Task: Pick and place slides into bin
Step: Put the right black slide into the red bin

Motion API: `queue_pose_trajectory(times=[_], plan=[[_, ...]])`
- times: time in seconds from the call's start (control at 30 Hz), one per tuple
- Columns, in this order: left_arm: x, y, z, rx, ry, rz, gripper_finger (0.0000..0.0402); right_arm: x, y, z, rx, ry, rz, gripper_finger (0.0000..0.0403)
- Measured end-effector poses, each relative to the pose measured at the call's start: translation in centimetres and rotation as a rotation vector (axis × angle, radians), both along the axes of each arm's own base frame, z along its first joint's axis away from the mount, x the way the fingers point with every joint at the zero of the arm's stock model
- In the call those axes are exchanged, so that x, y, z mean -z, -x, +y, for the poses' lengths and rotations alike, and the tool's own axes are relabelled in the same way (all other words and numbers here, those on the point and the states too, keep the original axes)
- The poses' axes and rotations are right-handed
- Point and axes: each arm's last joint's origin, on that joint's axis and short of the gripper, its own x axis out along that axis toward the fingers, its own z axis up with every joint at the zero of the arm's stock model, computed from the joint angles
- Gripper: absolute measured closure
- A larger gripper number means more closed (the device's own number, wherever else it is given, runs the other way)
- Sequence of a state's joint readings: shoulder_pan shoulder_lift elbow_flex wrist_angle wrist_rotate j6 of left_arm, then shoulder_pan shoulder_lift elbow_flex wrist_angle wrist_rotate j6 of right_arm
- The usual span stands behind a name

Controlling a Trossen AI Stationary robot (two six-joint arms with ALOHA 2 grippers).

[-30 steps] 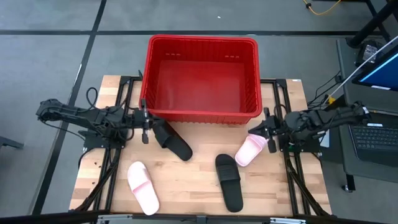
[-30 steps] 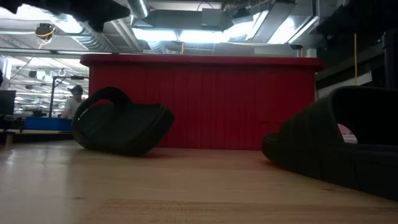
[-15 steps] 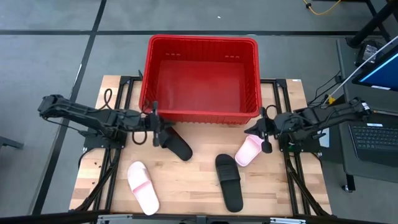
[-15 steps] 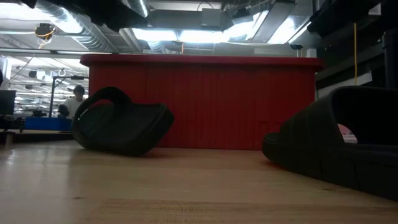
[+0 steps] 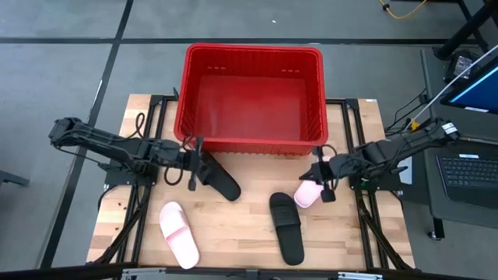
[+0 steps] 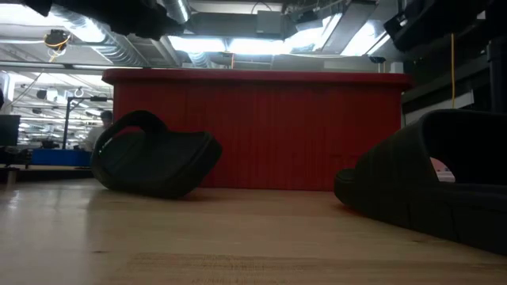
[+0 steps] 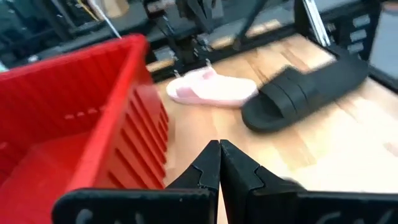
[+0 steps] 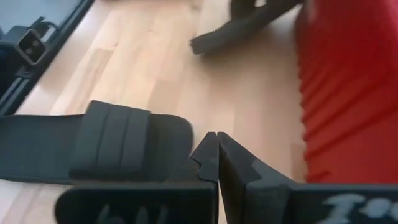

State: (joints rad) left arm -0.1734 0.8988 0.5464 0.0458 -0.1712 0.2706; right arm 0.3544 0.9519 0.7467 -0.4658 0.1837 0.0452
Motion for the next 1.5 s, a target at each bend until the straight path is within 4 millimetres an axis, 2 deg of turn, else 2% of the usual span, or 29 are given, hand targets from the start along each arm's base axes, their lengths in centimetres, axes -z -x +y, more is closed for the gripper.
queue_pose_trajectory(times=[0.33, 0.47, 0.63, 0.83, 1.2, 1.5], plan=[[0.2, 0.4, -2.8, 0.125, 0.045, 0.011, 0.04, 1.0, -1.5, 3.6, -0.054, -0.006, -0.035, 0.0401], [0.2, 0.8, -4.0, 0.176, 0.081, 0.018, 0.04, 0.7, -2.3, 5.5, -0.038, -0.038, 0.01, 0.0401], [0.2, 1.2, -5.0, 0.171, 0.054, 0.011, 0.0399, 0.1, -3.7, 8.0, -0.022, 0.014, 0.141, 0.0401], [0.2, 1.5, -5.6, 0.182, 0.046, 0.009, 0.04, -0.4, -4.7, 10.3, 0.074, -0.01, 0.3, 0.0401], [0.2, 1.6, -5.8, 0.193, 0.046, 0.009, 0.0399, -0.1, -6.4, 15.1, 0.077, -0.055, 0.333, 0.0401], [0.2, 1.6, -5.8, 0.199, 0.049, 0.004, 0.0393, 1.5, -6.8, 16.0, 0.187, -0.101, 0.393, 0.039]])
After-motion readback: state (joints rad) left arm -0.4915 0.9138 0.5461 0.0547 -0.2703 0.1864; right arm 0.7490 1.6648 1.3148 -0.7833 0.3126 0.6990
